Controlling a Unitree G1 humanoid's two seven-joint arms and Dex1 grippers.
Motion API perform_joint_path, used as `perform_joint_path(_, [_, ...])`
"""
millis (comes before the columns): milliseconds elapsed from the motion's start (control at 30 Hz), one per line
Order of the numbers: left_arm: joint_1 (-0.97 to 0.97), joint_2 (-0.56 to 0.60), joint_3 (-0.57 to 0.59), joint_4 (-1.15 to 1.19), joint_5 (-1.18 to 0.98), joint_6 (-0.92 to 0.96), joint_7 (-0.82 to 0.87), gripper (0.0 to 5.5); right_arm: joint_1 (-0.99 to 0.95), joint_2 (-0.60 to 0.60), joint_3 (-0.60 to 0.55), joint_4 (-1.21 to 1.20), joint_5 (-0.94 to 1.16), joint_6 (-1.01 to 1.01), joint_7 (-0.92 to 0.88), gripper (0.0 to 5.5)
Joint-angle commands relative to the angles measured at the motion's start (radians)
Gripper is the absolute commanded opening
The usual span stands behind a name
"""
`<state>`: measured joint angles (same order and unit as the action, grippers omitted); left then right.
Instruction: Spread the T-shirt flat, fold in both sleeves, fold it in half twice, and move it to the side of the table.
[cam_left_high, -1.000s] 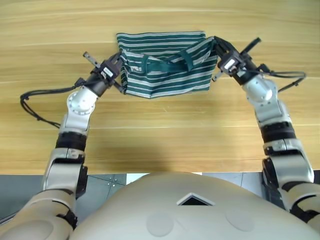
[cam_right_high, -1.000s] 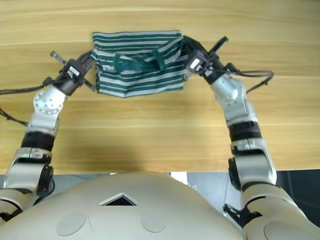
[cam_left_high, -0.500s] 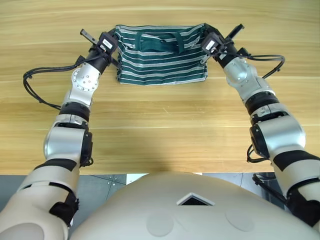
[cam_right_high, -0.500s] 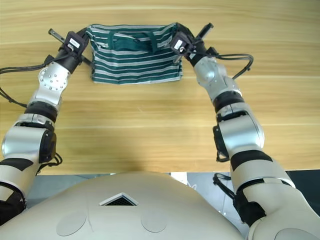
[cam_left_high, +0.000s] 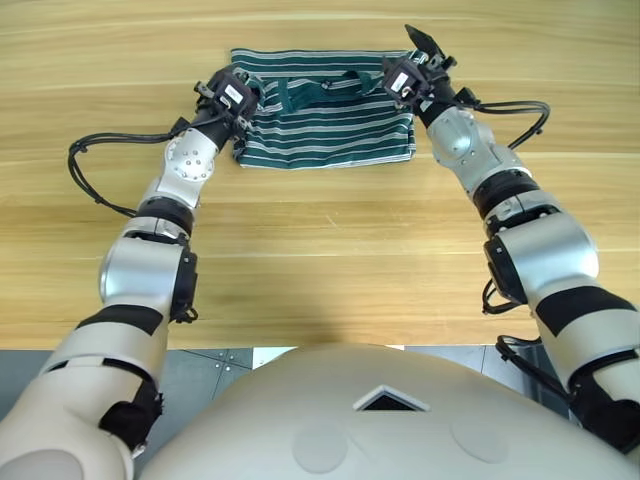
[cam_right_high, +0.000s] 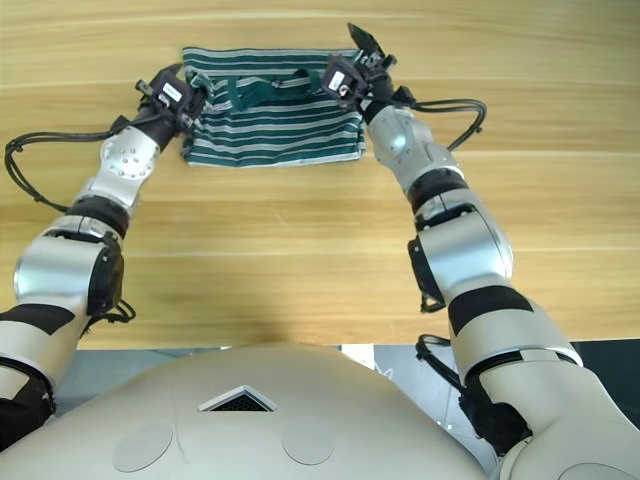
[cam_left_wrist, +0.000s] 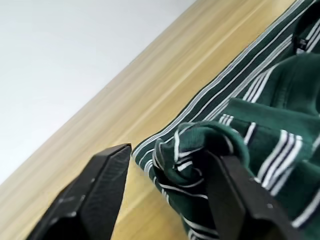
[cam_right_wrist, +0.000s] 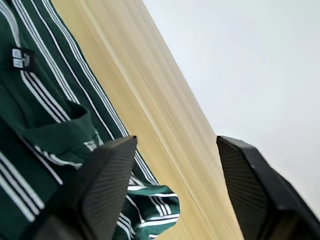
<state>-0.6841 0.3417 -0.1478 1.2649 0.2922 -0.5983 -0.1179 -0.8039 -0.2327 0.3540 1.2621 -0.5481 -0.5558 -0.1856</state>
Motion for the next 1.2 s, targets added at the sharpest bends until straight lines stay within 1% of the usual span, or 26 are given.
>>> perform_joint_path(33, [-0.09,0.0,-0.004,0.036,0.026,0.074,0.063,3.22,-0.011,0.056,0.057,-0.038,-0.046,-0.036,-0.038,3.21])
perform_joint_path(100, [-0.13,-0.004,0.011,0.054,0.02,0.122,0.086,3.51,0.024,0.098,0.13,-0.09,-0.104,-0.079,-0.04,3.21])
perform_joint_path(133, [-0.146,-0.004,0.02,0.061,0.014,0.143,0.094,3.75,0.046,0.117,0.166,-0.113,-0.13,-0.096,-0.034,3.21])
perform_joint_path(167, [-0.159,-0.005,0.024,0.067,0.013,0.164,0.101,3.82,0.062,0.138,0.201,-0.124,-0.157,-0.096,-0.035,3.21])
perform_joint_path(267, [-0.179,-0.011,0.036,0.082,0.013,0.217,0.105,4.39,0.079,0.187,0.281,-0.121,-0.226,-0.062,-0.05,3.21])
perform_joint_path(300, [-0.182,-0.015,0.042,0.087,0.011,0.235,0.101,4.5,0.075,0.2,0.303,-0.112,-0.248,-0.043,-0.055,3.21])
perform_joint_path(400, [-0.186,-0.019,0.058,0.097,0.011,0.291,0.106,4.97,0.049,0.23,0.336,-0.089,-0.276,-0.005,-0.045,3.21])
perform_joint_path(500, [-0.176,0.0,0.092,0.107,-0.001,0.357,0.15,5.37,0.007,0.238,0.351,-0.053,-0.288,0.031,-0.035,3.21])
perform_joint_path(567, [-0.163,0.011,0.12,0.107,-0.012,0.369,0.183,5.39,0.0,0.214,0.376,-0.042,-0.307,0.027,-0.027,3.21])
perform_joint_path(633, [-0.154,0.014,0.137,0.103,-0.018,0.357,0.206,5.39,0.009,0.158,0.426,-0.062,-0.352,-0.013,-0.035,3.21])
perform_joint_path(700, [-0.145,0.023,0.151,0.099,-0.022,0.335,0.234,5.39,0.051,0.023,0.5,-0.163,-0.416,-0.15,-0.029,3.21])
perform_joint_path(733, [-0.14,0.029,0.162,0.098,-0.028,0.327,0.243,5.39,0.082,-0.057,0.525,-0.22,-0.422,-0.249,0.003,3.21])
perform_joint_path(800, [-0.132,0.047,0.181,0.098,-0.036,0.321,0.266,5.39,0.157,-0.206,0.516,-0.32,-0.375,-0.357,0.093,3.21])
perform_joint_path(900, [-0.122,0.074,0.211,0.099,-0.049,0.326,0.274,5.39,0.286,-0.384,0.46,-0.499,-0.291,-0.387,0.176,3.21])
perform_joint_path(1000, [-0.111,0.073,0.218,0.096,-0.05,0.312,0.27,5.39,0.474,-0.558,0.384,-0.766,-0.156,-0.382,0.269,3.21])
perform_joint_path(1067, [-0.098,0.071,0.218,0.093,-0.048,0.296,0.27,5.39,0.599,-0.661,0.32,-0.894,-0.065,-0.354,0.306,3.21])
perform_joint_path(1133, [-0.067,0.081,0.219,0.087,-0.05,0.264,0.262,5.39,0.729,-0.786,0.191,-0.92,-0.023,-0.235,0.292,3.21])
perform_joint_path(1200, [-0.047,0.089,0.207,0.081,-0.039,0.23,0.253,5.39,0.784,-0.839,0.078,-0.921,-0.002,-0.143,0.269,3.21])
